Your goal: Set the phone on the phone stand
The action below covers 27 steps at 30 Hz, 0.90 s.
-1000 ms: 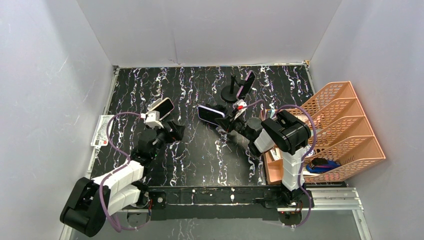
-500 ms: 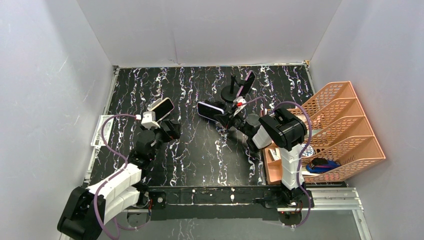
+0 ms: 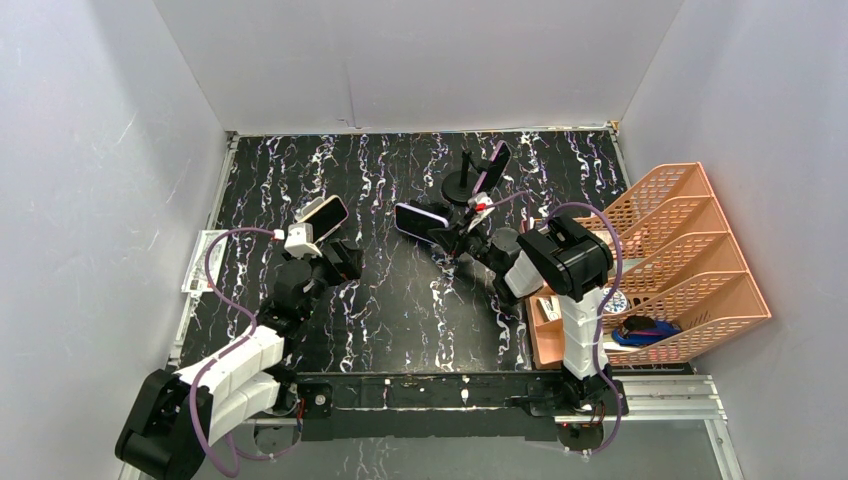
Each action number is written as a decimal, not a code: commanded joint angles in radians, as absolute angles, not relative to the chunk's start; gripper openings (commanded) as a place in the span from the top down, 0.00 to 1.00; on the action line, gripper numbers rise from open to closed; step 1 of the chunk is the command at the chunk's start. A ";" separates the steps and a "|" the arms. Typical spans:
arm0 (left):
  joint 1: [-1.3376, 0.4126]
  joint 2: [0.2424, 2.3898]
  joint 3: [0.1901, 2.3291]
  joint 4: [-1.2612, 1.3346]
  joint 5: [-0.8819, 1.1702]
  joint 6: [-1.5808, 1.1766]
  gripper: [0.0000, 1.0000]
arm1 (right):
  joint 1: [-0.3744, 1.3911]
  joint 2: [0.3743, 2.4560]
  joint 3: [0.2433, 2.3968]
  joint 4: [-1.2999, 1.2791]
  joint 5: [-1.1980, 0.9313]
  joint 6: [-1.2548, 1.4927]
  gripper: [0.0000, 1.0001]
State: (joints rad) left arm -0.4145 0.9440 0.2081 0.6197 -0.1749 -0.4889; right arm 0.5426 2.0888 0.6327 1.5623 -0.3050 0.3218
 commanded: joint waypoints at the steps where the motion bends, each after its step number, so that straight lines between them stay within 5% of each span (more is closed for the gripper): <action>1: -0.418 0.945 0.220 0.628 -0.190 -0.472 0.02 | 0.527 2.142 0.614 1.825 -0.248 0.405 0.99; 7: -0.418 0.952 0.221 0.634 -0.178 -0.474 0.02 | 0.527 2.154 0.610 1.824 -0.235 0.468 0.81; 27: -0.419 0.990 0.224 0.652 -0.145 -0.474 0.02 | 0.529 2.154 0.577 1.824 -0.163 0.447 0.44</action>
State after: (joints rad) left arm -0.4149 0.9916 0.2081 0.6319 -0.1459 -0.4866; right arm 0.5457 2.1376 0.5983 1.5505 -0.2176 0.4412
